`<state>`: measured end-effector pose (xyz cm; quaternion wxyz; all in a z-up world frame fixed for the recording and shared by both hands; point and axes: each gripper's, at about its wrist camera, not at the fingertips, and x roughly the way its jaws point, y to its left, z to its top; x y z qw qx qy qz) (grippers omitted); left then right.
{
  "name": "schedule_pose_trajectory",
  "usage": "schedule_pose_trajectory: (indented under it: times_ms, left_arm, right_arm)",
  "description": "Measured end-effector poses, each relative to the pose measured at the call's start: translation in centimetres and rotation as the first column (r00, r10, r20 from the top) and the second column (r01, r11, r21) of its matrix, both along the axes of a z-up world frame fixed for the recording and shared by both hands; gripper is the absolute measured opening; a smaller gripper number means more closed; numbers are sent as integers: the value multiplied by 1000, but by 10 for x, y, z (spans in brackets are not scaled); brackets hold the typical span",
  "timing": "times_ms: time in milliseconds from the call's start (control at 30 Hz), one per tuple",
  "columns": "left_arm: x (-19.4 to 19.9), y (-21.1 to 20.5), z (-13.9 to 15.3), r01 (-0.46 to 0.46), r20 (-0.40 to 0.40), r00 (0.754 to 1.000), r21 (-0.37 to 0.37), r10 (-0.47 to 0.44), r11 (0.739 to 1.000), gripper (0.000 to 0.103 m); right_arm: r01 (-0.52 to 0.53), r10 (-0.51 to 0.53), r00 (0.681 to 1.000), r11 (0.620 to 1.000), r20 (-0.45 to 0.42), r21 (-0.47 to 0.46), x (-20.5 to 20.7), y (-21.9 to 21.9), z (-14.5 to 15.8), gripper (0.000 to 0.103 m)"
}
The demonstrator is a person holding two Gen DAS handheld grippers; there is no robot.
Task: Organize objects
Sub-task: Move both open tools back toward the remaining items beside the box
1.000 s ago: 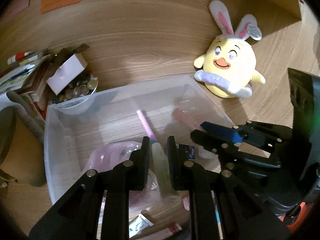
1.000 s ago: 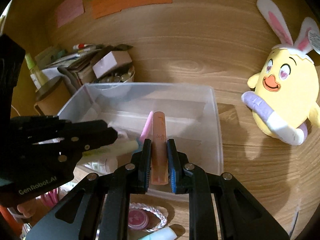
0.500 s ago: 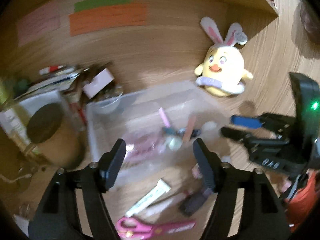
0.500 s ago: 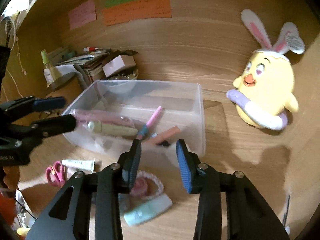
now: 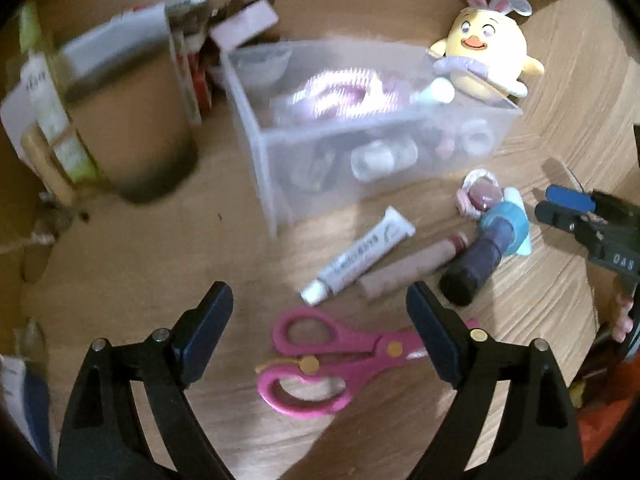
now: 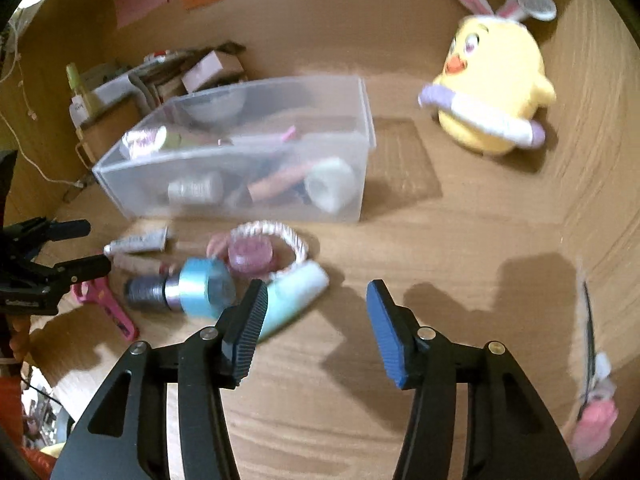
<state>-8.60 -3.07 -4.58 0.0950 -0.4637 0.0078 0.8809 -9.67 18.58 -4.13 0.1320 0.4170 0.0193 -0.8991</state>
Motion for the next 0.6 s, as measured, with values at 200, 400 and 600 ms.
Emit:
schedule_pose_trajectory:
  times_ms: [200,400,600]
  left_arm:
    - [21,-4,-8,1,7,1000,67,-1,998,89]
    - [46,1,-8,32,7,999,83,-33,996,89]
    - [66,12,4,88,-6,996,84,-88,993,89]
  right_arm:
    - [-38,38,999,999,24,-6,15,-9,-6,59]
    - [-8,7,1000,997,12,79,11,-21,-13,62]
    - [54,-54,999,995,0,81,7,-11,-12,64]
